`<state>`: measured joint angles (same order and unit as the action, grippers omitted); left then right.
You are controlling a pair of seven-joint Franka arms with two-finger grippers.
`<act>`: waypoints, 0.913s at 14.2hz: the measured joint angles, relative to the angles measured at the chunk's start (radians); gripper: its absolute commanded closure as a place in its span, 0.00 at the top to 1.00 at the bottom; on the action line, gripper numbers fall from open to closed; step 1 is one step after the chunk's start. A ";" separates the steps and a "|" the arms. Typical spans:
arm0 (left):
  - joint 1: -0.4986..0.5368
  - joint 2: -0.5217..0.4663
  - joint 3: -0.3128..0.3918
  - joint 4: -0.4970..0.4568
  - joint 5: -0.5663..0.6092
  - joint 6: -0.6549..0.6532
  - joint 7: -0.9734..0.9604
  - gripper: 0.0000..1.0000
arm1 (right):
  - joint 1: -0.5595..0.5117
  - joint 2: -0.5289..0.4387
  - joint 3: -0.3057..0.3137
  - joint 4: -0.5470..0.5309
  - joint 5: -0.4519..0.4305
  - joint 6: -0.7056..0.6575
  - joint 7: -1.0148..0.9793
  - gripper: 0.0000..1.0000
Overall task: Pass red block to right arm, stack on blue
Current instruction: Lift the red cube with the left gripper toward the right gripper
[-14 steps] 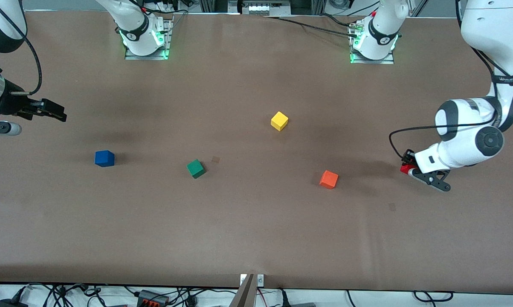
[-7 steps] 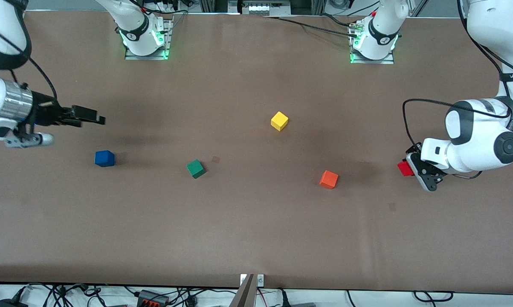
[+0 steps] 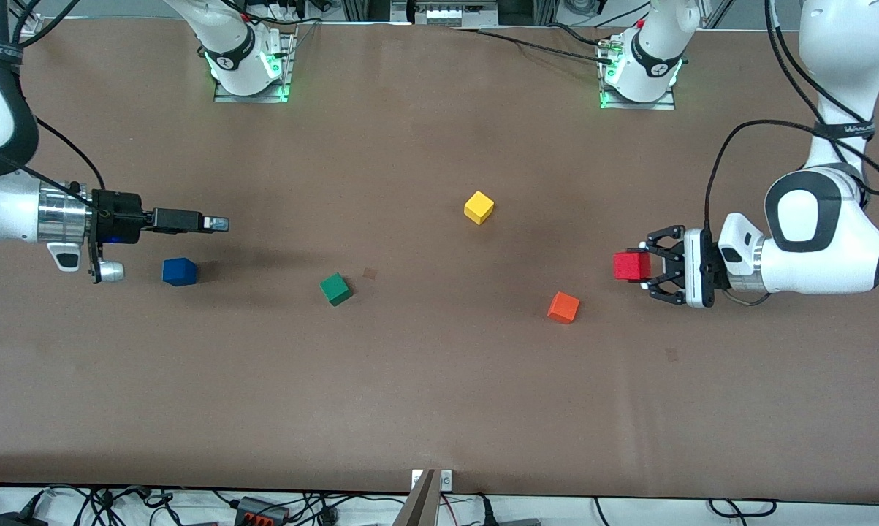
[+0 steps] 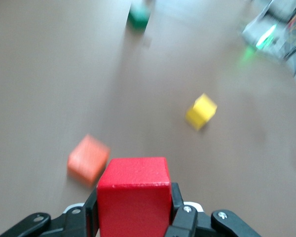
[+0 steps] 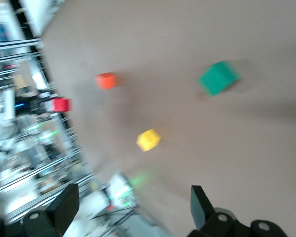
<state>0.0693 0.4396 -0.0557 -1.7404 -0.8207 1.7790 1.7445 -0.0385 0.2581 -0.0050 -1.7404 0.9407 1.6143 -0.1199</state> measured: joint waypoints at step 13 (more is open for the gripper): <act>-0.198 0.162 -0.093 0.077 -0.968 0.075 0.592 0.21 | 0.070 0.166 0.005 0.002 0.471 -0.105 -0.181 1.00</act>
<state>-0.1290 0.6017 -0.1485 -1.6633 -1.7890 1.8535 2.3370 0.0312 0.4239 0.0003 -1.7380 1.4122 1.5090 -0.3007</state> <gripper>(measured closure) 0.445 0.000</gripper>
